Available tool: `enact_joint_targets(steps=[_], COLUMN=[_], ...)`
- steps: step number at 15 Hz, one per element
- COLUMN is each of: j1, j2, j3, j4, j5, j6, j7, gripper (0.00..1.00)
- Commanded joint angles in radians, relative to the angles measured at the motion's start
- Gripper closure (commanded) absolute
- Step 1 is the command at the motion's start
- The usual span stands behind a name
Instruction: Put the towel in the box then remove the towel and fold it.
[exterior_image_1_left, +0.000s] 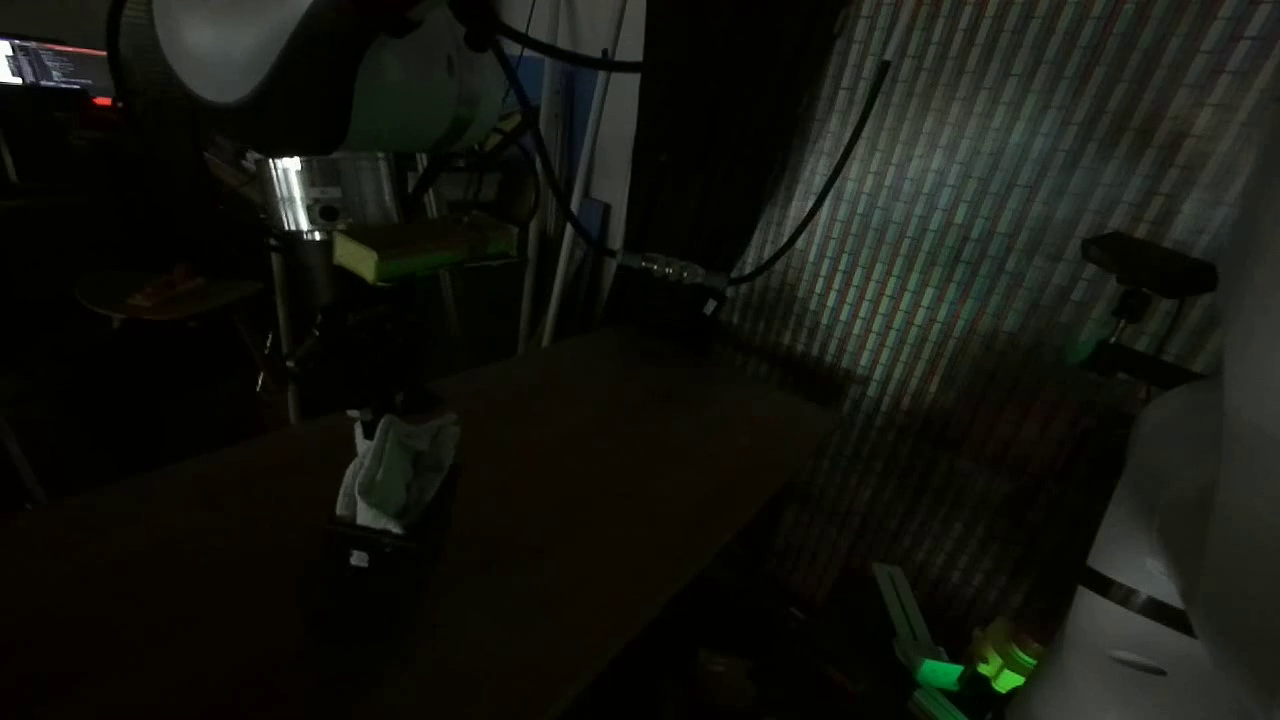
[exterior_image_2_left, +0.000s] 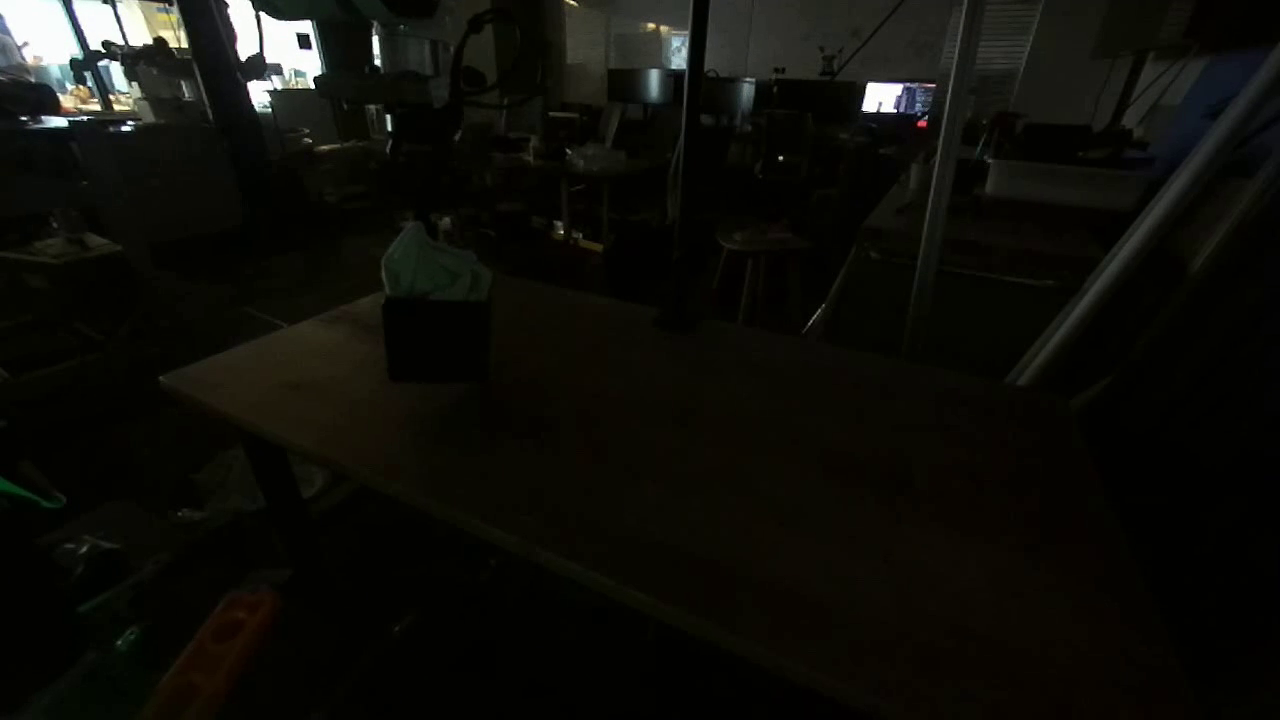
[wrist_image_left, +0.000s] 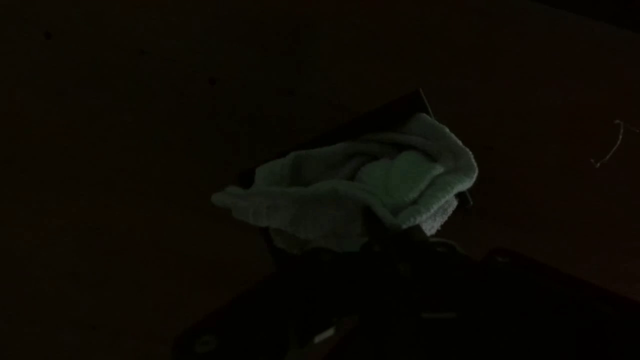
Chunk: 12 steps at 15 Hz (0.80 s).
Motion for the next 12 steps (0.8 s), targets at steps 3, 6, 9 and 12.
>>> enact_joint_targets(steps=[3,6,9,12], j1=[0.012,0.012,0.013,0.010], j2=[-0.066,-0.072,-0.074,-0.091], j3=[-0.004,0.000,0.004,0.000], j4=[0.063,0.089,0.100,0.105], j5=[-0.063,-0.070,-0.071,-0.073], j6=[-0.089,-0.109,-0.115,-0.130], j7=[0.012,0.010,0.008,0.007], gripper=[0.97,0.97,0.97,0.97])
